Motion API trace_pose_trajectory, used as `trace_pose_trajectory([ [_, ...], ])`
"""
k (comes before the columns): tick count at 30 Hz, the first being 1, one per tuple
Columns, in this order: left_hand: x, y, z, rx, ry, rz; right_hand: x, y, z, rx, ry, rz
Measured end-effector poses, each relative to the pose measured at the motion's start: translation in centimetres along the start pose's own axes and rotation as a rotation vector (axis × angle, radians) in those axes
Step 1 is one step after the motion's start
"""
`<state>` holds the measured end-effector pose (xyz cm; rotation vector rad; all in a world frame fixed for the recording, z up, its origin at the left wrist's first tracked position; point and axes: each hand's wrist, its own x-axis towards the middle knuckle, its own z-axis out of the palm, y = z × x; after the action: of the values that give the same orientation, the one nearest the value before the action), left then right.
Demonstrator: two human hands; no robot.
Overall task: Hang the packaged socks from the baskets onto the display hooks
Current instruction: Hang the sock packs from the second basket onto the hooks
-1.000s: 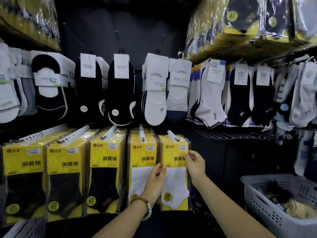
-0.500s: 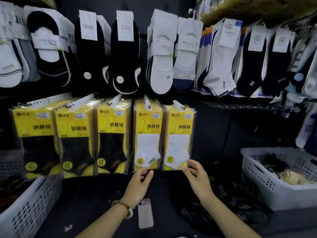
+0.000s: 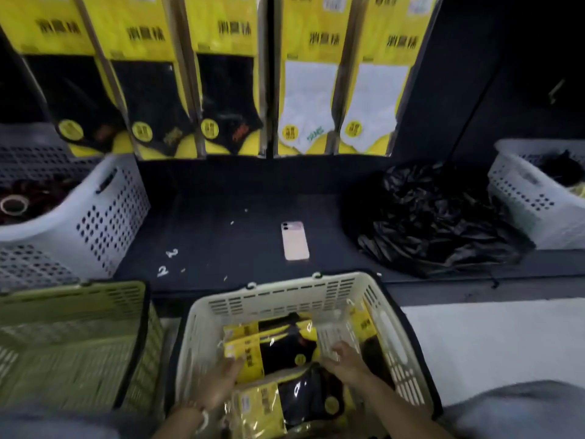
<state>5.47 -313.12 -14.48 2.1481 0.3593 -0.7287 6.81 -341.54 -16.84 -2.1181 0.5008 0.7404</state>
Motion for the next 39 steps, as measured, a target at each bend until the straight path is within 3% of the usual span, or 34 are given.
trace_pose_trajectory([
  [6, 1.1, -2.7, 2.2, -0.090, -0.132, -0.002, 0.0, 2.9, 1.9, -0.142, -0.020, 0.029],
  [10, 1.5, -3.6, 3.7, 0.099, -0.283, -0.106, -0.2, 3.3, 2.0, -0.003, -0.239, 0.185],
  [12, 1.5, -4.2, 4.2, 0.150, -0.312, -0.132, -0.2, 3.0, 2.2, -0.056, -0.289, 0.201],
  [18, 2.0, -5.0, 5.0, 0.029, -0.187, -0.090, 0.3, 2.1, 2.6, -0.106, -0.120, 0.165],
  [22, 1.6, -4.9, 5.0, -0.096, -0.171, -0.064, 0.1, 1.6, 1.4, 0.122, -0.063, 0.141],
  [27, 0.7, -4.2, 5.1, -0.206, -0.090, -0.062, -0.7, 0.4, 0.6, -0.008, 0.025, 0.085],
  [30, 0.4, -3.1, 4.7, -0.250, 0.018, -0.017, -1.0, -0.2, 0.1, 0.116, 0.069, 0.083],
  [35, -0.3, -1.2, 2.9, -0.375, 0.120, -0.009, -2.3, -1.7, -1.7, 0.426, 0.039, 0.086],
  [39, -1.3, 1.3, 0.1, -0.457, 0.265, 0.141, -4.3, -2.8, -3.8, 0.432, -0.098, 0.036],
])
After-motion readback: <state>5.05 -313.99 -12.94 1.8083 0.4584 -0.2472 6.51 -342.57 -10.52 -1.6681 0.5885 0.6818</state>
